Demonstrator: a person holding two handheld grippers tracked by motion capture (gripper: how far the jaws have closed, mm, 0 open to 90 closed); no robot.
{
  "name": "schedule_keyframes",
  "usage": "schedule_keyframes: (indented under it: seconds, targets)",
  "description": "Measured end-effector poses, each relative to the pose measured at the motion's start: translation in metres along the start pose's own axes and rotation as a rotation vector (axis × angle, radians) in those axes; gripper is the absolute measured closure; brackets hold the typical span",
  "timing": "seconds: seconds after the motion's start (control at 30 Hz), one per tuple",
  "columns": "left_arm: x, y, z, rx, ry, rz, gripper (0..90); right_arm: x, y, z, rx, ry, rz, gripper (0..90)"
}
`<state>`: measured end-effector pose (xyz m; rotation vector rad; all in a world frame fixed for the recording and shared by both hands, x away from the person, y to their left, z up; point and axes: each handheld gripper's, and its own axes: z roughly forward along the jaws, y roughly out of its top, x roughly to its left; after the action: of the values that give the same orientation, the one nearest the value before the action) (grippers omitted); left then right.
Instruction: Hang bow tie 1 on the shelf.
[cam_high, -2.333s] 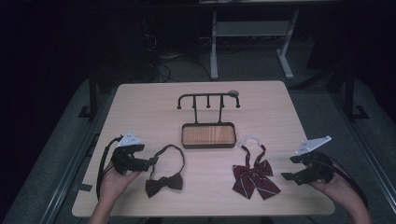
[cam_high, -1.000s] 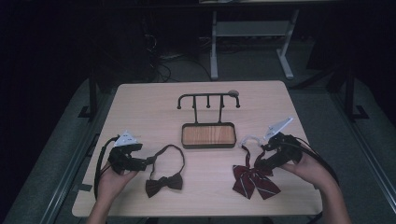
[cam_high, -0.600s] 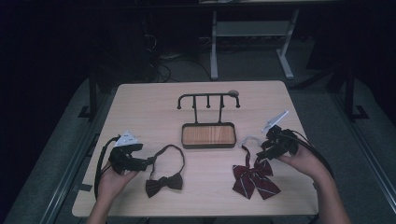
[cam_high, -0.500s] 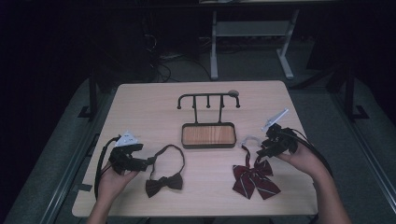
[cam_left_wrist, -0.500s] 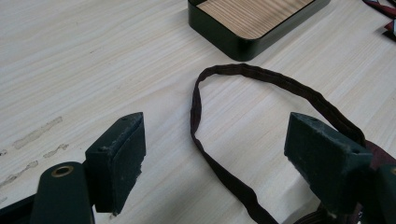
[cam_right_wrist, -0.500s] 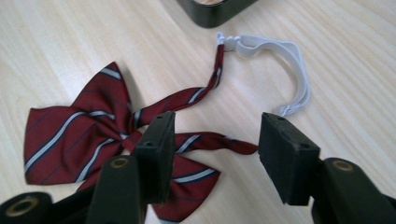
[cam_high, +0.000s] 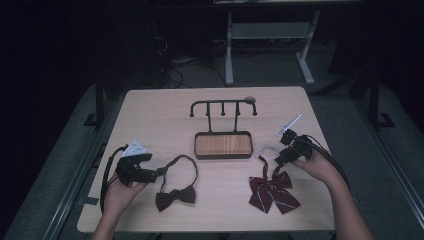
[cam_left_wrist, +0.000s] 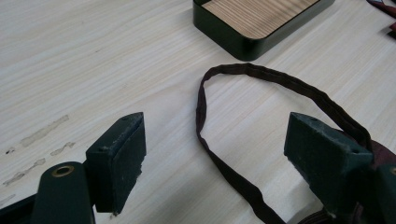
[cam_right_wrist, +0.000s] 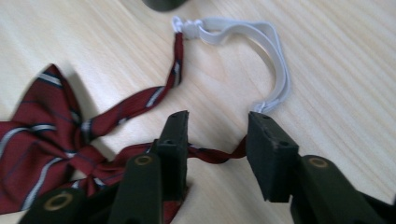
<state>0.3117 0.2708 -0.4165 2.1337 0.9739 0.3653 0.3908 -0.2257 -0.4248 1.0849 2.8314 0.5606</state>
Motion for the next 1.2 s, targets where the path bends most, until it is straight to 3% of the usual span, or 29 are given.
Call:
schedule_keyframes:
  seconds: [0.17,0.3,0.7,1.2]
  targets:
    - [-0.001,0.0,0.001,-0.005,0.0,-0.002,20.6,-0.004,0.002,0.004,0.023,-0.014,0.024,64.0]
    - [-0.001,0.0,0.001,0.0,0.007,0.001,20.9,-0.006,0.005,0.005,0.038,-0.071,0.027,66.3]
    - [-0.001,0.0,0.001,0.0,0.013,0.008,21.3,-0.014,0.005,0.012,0.059,-0.065,0.063,69.5]
    - [-0.002,0.0,0.002,0.006,0.007,0.011,21.6,-0.016,0.006,0.018,0.096,-0.058,0.06,78.0]
